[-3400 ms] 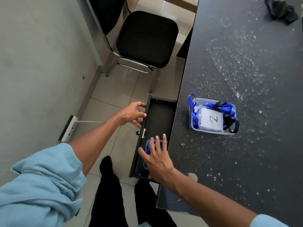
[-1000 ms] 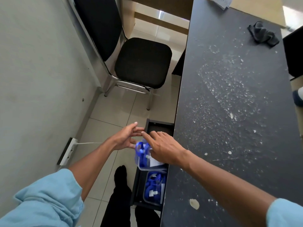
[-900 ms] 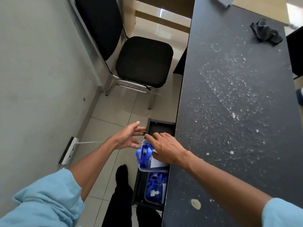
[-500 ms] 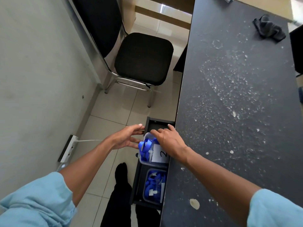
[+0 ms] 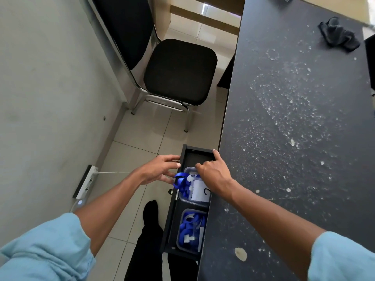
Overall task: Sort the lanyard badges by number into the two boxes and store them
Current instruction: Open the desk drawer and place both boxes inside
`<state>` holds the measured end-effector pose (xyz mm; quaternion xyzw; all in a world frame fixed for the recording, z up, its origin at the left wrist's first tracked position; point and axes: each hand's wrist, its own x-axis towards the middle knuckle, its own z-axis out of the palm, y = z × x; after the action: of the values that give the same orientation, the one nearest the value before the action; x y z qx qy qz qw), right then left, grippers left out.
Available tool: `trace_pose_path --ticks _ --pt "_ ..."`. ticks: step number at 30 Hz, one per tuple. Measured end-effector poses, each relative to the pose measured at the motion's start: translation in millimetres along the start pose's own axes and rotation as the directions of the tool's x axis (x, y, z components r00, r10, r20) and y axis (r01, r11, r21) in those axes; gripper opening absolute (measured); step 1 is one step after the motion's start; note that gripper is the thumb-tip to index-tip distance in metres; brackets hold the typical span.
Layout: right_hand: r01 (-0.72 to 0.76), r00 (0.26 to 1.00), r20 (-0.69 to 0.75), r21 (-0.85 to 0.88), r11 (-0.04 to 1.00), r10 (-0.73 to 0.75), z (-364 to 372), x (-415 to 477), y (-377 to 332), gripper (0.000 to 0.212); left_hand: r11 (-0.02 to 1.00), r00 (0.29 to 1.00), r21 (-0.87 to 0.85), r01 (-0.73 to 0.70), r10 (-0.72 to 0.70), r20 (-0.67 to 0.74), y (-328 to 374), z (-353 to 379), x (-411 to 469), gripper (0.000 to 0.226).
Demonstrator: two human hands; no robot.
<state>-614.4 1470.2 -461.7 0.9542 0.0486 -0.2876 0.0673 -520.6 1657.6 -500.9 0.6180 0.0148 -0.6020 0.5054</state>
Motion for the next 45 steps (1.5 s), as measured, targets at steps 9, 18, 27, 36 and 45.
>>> trace_pose_path --ticks 9,18,27,36,45 --pt "0.015 0.999 0.037 -0.062 0.998 -0.013 9 0 -7 0.025 0.989 0.988 0.123 -0.079 0.094 -0.124 -7 11 6 0.064" --pt "0.080 0.997 -0.016 0.110 0.991 -0.078 12 -3 -23 0.036 0.992 0.982 0.104 -0.078 0.094 -0.163 -11 13 8 0.053" --pt "0.137 0.970 -0.220 0.151 0.979 -0.102 17 -4 -20 0.029 0.992 0.986 0.092 -0.081 0.093 -0.138 -13 12 7 0.054" --pt "0.431 0.895 -0.180 0.120 0.894 -0.408 24 -15 -23 0.030 0.988 0.983 0.135 -0.076 0.097 -0.157 -13 12 6 0.056" --pt "0.322 0.946 -0.035 0.001 0.947 -0.322 20 -9 -21 0.039 0.988 0.984 0.127 -0.092 0.110 -0.142 -11 14 2 0.056"
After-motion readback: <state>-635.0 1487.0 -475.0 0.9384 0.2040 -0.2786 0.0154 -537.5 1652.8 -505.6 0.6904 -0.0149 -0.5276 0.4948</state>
